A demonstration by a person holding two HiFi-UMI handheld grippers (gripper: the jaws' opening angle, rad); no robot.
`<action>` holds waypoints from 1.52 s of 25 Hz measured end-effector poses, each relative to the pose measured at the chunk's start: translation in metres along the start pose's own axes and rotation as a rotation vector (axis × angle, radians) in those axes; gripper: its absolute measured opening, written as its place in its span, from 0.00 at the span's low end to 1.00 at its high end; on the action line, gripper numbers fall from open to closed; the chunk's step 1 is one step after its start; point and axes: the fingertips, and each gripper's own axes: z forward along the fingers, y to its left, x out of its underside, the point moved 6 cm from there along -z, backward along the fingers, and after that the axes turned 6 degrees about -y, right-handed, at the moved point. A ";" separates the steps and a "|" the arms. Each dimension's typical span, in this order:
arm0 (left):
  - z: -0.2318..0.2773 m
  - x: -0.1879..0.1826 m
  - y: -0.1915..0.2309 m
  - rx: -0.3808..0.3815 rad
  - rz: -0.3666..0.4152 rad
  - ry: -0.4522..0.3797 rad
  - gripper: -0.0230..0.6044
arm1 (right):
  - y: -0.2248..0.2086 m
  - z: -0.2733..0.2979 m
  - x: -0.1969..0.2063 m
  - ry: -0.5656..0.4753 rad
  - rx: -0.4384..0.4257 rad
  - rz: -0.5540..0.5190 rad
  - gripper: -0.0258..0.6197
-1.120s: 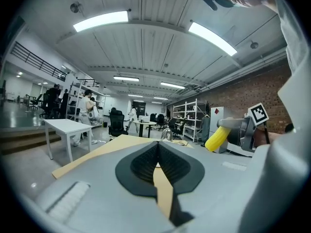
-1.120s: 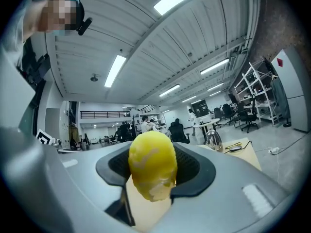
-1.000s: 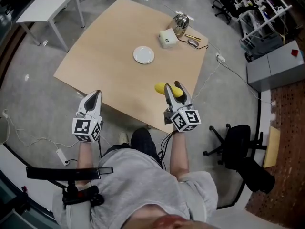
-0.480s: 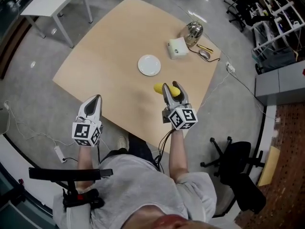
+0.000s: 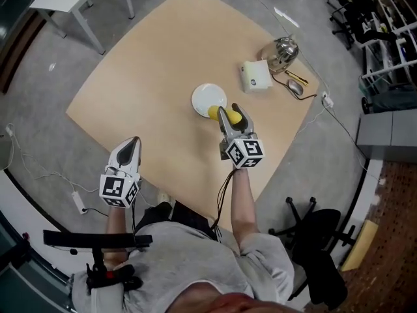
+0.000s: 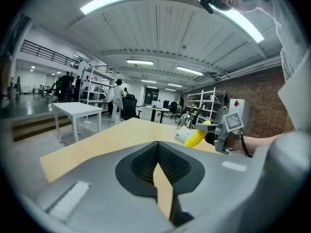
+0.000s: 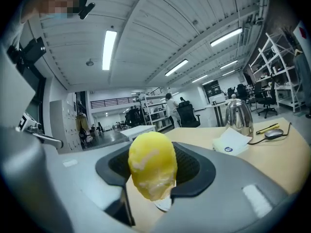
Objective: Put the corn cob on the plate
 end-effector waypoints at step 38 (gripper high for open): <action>0.062 0.060 0.015 0.001 -0.056 0.181 0.07 | -0.059 0.062 0.115 0.157 0.050 0.020 0.36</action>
